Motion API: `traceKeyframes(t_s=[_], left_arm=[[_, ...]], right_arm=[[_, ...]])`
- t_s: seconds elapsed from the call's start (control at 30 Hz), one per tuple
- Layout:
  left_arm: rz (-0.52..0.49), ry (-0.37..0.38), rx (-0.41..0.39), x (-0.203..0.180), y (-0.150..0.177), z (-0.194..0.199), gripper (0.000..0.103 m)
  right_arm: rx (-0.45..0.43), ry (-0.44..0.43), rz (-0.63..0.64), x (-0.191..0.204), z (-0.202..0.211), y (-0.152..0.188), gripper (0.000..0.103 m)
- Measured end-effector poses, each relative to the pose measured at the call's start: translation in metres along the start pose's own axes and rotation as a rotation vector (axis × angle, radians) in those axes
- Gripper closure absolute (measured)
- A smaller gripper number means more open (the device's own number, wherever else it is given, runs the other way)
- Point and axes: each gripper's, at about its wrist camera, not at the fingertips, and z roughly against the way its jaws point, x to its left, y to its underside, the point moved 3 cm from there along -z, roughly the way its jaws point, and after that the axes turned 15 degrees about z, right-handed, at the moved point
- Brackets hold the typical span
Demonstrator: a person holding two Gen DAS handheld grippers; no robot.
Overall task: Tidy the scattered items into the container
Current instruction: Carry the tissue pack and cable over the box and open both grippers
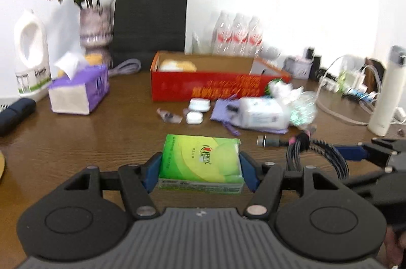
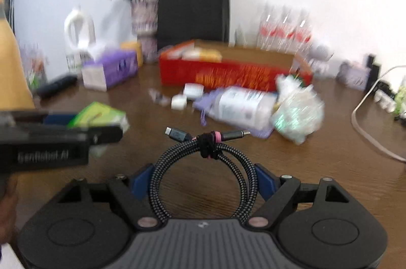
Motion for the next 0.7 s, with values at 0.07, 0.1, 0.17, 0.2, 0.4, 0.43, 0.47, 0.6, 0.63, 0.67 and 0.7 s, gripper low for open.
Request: traceKeyframes(t_s=[0.07, 0.1, 0.17, 0.2, 0.4, 0.43, 0.47, 0.6, 0.63, 0.67, 0.7], left_arm=[[0.007, 0.014, -0.045, -0.006, 0.004, 0.021, 0.038], [0.001, 0.015, -0.066, -0.009, 0.007, 0.031, 0.038], [-0.014, -0.005, -0.120, -0.014, 0.015, 0.054, 0.038], [-0.019, -0.008, -0.143, -0.016, 0.019, 0.064, 0.038], [-0.052, 0.035, -0.244, -0.022, 0.037, 0.089, 0.038], [-0.050, 0.040, -0.239, -0.023, 0.036, 0.086, 0.038], [-0.044, 0.041, -0.233, -0.024, 0.034, 0.082, 0.038], [-0.012, 0.037, -0.210, -0.025, 0.017, 0.058, 0.038], [-0.001, 0.038, -0.208, -0.026, 0.009, 0.051, 0.038], [0.010, 0.041, -0.208, -0.027, 0.000, 0.044, 0.038], [0.016, 0.049, -0.206, -0.029, -0.010, 0.035, 0.038]], right_arm=[[-0.057, 0.028, 0.009, 0.002, 0.022, 0.003, 0.021], [-0.086, 0.042, 0.007, 0.004, 0.034, 0.007, 0.021], [-0.123, 0.069, -0.016, 0.001, 0.055, 0.017, 0.021], [-0.145, 0.079, -0.034, -0.001, 0.064, 0.022, 0.021], [-0.228, 0.121, -0.075, -0.008, 0.100, 0.048, 0.020], [-0.226, 0.125, -0.080, -0.009, 0.098, 0.047, 0.020], [-0.226, 0.128, -0.082, -0.012, 0.095, 0.046, 0.020], [-0.221, 0.127, -0.085, -0.023, 0.080, 0.031, 0.020], [-0.221, 0.118, -0.095, -0.029, 0.073, 0.024, 0.020], [-0.219, 0.111, -0.105, -0.035, 0.066, 0.017, 0.020], [-0.220, 0.106, -0.111, -0.041, 0.059, 0.009, 0.020]])
